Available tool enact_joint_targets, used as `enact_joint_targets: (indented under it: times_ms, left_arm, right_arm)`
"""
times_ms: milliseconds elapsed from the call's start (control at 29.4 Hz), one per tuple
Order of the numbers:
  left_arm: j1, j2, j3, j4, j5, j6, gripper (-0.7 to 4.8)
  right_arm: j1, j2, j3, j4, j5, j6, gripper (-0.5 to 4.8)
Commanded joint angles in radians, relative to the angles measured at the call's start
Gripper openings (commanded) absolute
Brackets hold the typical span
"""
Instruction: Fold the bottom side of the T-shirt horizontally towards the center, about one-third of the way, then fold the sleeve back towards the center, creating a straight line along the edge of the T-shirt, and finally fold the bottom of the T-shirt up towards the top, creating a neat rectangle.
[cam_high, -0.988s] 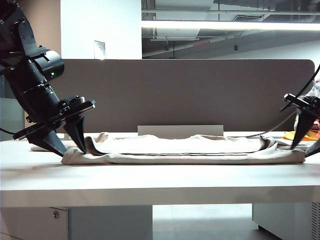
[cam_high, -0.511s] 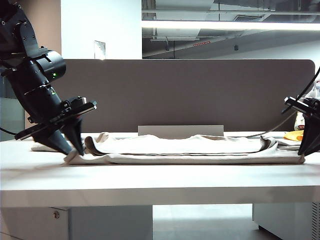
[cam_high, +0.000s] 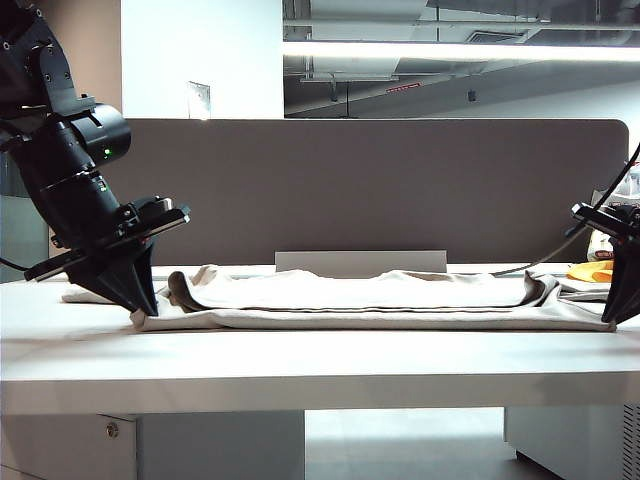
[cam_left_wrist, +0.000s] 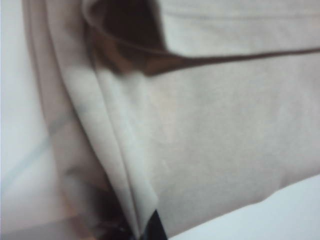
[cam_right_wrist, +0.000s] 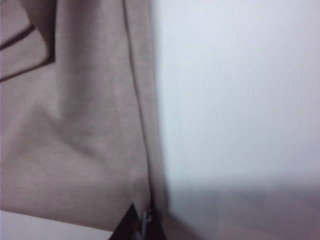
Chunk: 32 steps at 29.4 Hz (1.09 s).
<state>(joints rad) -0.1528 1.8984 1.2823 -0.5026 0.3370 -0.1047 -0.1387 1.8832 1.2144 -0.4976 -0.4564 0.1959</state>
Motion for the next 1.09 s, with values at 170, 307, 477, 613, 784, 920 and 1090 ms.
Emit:
enact_joint_targets:
  times_ms: [170,307,477,613,784,920,1090]
  left_arm:
    - [0.001,-0.019,-0.059,-0.032,0.045,0.026,-0.06]
    - [0.001,-0.053,-0.136,0.014,0.044,0.026,-0.06]
    - [0.002,-0.110,-0.219,0.034,0.043,0.026,-0.06]
    - [0.002,-0.180,-0.297,0.053,0.042,0.025,-0.06]
    - [0.003,-0.280,-0.379,0.053,0.041,0.026,-0.06]
    - [0.002,-0.369,-0.441,0.040,0.043,0.021,-0.06]
    - [0.002,-0.487,-0.538,0.020,0.042,0.019,-0.06]
  right_arm:
    - [0.000,-0.027,-0.034,-0.069,-0.013,-0.051,-0.01]
    - [-0.008,-0.071,-0.090,-0.043,-0.013,-0.049,-0.01]
    - [-0.020,-0.121,-0.150,-0.043,-0.013,-0.047,-0.01]
    - [-0.032,-0.163,-0.202,-0.043,-0.014,-0.049,-0.01]
    - [-0.047,-0.242,-0.289,-0.041,-0.013,-0.066,-0.01]
    - [-0.066,-0.309,-0.359,-0.043,-0.016,-0.067,-0.01]
    - [-0.103,-0.410,-0.442,-0.051,-0.016,-0.074,-0.01]
